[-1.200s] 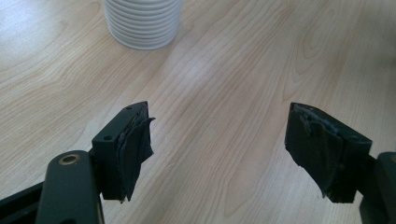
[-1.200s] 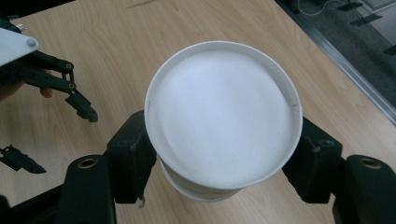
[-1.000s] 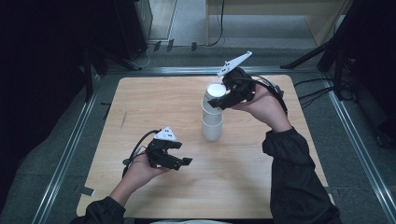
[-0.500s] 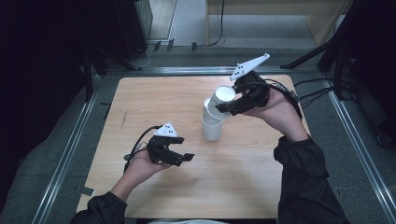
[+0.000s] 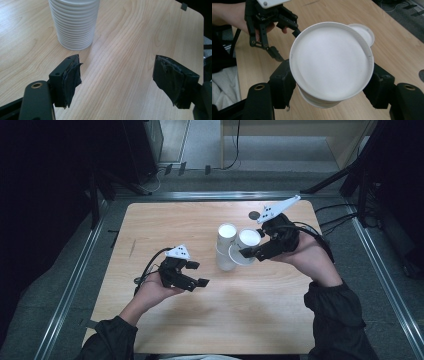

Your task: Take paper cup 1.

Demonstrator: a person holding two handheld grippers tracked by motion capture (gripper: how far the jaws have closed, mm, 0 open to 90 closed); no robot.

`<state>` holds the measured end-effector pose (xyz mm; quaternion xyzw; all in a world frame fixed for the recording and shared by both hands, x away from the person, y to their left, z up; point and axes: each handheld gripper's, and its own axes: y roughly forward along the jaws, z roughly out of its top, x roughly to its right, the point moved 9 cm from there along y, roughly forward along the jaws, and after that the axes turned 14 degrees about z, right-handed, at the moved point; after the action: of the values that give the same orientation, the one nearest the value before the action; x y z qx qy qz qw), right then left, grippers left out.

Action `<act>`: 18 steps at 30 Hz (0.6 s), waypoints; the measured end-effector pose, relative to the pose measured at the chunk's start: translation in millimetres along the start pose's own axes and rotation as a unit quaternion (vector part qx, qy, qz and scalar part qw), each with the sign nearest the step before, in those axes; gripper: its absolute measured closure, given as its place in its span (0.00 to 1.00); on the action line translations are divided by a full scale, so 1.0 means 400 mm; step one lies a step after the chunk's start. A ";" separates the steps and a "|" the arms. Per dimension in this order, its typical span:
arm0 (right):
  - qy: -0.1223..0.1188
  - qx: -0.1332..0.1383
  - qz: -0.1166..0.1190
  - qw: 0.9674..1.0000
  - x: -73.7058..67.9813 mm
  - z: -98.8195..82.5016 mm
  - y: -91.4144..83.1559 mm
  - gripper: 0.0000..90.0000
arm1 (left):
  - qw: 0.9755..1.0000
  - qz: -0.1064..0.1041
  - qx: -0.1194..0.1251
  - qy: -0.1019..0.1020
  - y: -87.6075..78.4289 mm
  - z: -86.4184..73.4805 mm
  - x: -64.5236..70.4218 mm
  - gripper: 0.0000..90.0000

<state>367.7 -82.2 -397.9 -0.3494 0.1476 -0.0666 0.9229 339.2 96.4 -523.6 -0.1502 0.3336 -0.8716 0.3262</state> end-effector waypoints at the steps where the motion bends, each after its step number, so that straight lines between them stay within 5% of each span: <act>1: 0.000 0.000 0.000 1.000 0.000 0.000 0.000 0.37 | 1.000 0.000 -0.002 0.000 0.002 0.001 0.000 0.25; 12: 0.010 -0.006 0.013 1.000 -0.020 -0.083 0.046 0.37 | 1.000 0.003 0.007 0.015 0.008 0.023 -0.014 0.24; 18: -0.006 -0.006 0.017 1.000 -0.029 -0.127 0.098 0.37 | 1.000 -0.005 0.004 0.014 0.005 0.027 -0.013 0.23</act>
<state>341.1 -82.0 -457.4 -0.3523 0.1486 -0.0478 0.9228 349.3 93.5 -517.3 -0.1383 0.3336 -0.8766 0.3180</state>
